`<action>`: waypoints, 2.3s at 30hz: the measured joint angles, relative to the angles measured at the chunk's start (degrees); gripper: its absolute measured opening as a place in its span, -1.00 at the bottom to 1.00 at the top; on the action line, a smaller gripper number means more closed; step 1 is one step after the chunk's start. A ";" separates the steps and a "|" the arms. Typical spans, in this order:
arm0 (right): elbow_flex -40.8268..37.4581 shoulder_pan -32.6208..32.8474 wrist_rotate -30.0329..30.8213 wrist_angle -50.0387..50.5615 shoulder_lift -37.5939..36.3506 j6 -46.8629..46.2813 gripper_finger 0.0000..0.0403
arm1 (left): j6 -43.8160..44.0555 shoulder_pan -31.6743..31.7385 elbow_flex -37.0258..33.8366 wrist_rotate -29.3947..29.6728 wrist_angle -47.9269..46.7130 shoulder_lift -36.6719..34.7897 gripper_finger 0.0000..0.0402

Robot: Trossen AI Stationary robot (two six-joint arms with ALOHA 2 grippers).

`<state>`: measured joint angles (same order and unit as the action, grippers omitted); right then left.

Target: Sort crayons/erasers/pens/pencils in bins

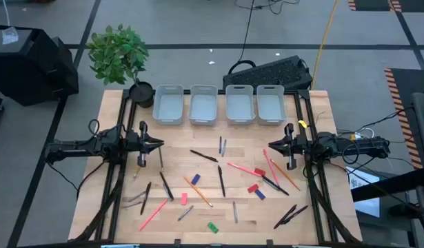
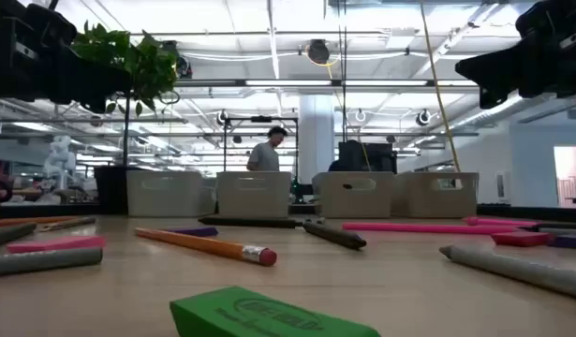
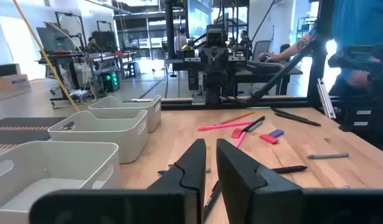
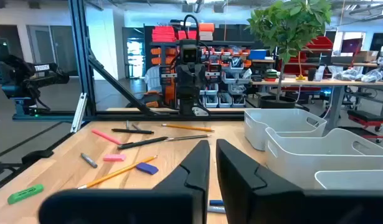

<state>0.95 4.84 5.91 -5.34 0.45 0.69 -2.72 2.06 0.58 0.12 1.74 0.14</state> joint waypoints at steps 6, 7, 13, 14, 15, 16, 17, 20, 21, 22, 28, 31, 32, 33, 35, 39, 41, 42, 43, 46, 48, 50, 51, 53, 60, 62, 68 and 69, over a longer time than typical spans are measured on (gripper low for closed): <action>-0.01 -0.01 0.00 0.00 0.00 0.00 -0.88 | 0.00 -0.02 0.00 0.00 0.00 0.01 -0.78; -0.02 -0.02 0.00 0.00 -0.01 0.00 -0.88 | 0.00 -0.02 0.00 -0.02 0.00 0.00 -0.78; 0.00 0.00 0.00 0.00 0.00 0.00 -0.88 | 0.00 -0.02 0.00 -0.01 0.00 0.01 -0.78; 0.00 -0.02 0.00 -0.01 -0.01 0.00 -0.88 | 0.00 -0.01 0.00 -0.02 0.00 0.01 -0.78; 0.00 -0.01 0.00 -0.01 -0.01 0.00 -0.88 | 0.00 -0.02 0.00 -0.01 0.00 0.02 -0.78; -0.01 -0.02 0.00 -0.01 -0.01 0.00 -0.88 | 0.00 -0.02 0.00 0.00 0.00 0.02 -0.78; -0.01 0.00 0.00 0.00 -0.01 0.00 -0.88 | 0.00 0.00 0.01 -0.01 0.00 0.01 -0.78; -0.02 -0.02 0.00 0.00 0.00 0.00 -0.88 | 0.00 -0.02 0.00 0.00 0.00 0.02 -0.78; -0.02 0.00 -0.02 0.00 0.00 0.00 -0.88 | 0.00 -0.01 0.00 -0.01 0.00 0.01 -0.78; -0.01 -0.01 0.00 0.00 -0.01 0.00 -0.88 | 0.00 -0.02 0.01 -0.01 0.00 0.01 -0.78; 0.00 -0.01 0.00 0.00 0.00 0.00 -0.88 | 0.00 -0.02 0.00 0.00 0.00 0.02 -0.78; -0.01 0.00 0.00 0.00 0.00 0.00 -0.88 | 0.00 -0.02 0.01 -0.01 0.00 0.01 -0.78; -0.01 -0.01 0.00 0.00 0.00 0.00 -0.88 | 0.00 -0.01 0.00 -0.02 0.00 0.02 -0.78; -0.02 0.00 0.00 0.00 0.00 0.00 -0.88 | 0.00 -0.01 0.00 -0.01 0.00 0.02 -0.78; -0.02 0.00 0.00 0.00 0.00 0.00 -0.88 | 0.00 -0.02 0.00 -0.01 0.00 0.02 -0.78; -0.01 0.00 -0.02 -0.97 0.00 -1.37 -0.88 | 0.00 -0.02 0.00 -0.02 0.00 0.02 -0.78; 0.00 0.07 -0.11 -2.41 -0.02 -7.11 -0.88 | 0.00 -0.02 0.01 0.00 -0.02 0.02 -0.78; -0.02 0.07 -0.13 -3.36 0.00 -10.96 -0.88 | 0.00 -0.02 0.01 0.00 0.00 0.02 -0.78; -0.02 0.07 -0.13 -4.47 -0.02 -14.68 -0.88 | 0.00 -0.01 0.00 0.00 0.00 0.02 -0.78; 0.22 0.09 3.05 -7.61 0.62 -23.05 -0.88 | 0.00 -0.02 0.00 -0.02 0.00 0.02 -0.78; 0.93 0.05 4.45 -6.50 2.21 -25.97 -0.88 | 0.00 -0.01 0.00 -0.02 -0.04 0.02 -0.78; 2.28 0.23 3.89 -6.87 5.24 -26.43 -0.88 | 0.00 -0.01 0.01 0.00 -0.08 0.01 -0.78; 3.03 0.26 3.05 -6.27 7.57 -26.38 -0.89 | 0.00 -0.01 0.01 -0.01 -0.14 0.02 -0.78; 6.61 0.46 2.82 -5.15 13.58 -23.13 -0.91 | 0.00 -0.02 0.02 0.00 -0.09 0.01 -0.78; 22.94 4.09 3.32 -2.84 39.63 -14.19 -0.95 | 0.00 -0.02 0.00 -0.01 -0.17 0.17 -0.78; 28.62 6.23 5.00 -0.87 46.49 -12.20 -0.95 | 0.00 -0.01 0.00 -0.01 -0.10 0.17 -0.78; 46.02 13.15 16.23 16.00 62.66 -15.37 -0.95 | 0.00 -0.02 0.00 0.00 -0.13 0.20 -0.78; 49.12 14.36 17.92 18.86 64.85 -17.24 -0.95 | 0.00 0.00 0.00 -0.02 -0.13 0.20 -0.78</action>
<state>50.07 19.20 23.83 13.52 65.30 -16.55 -2.72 2.06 0.58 0.10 1.61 0.34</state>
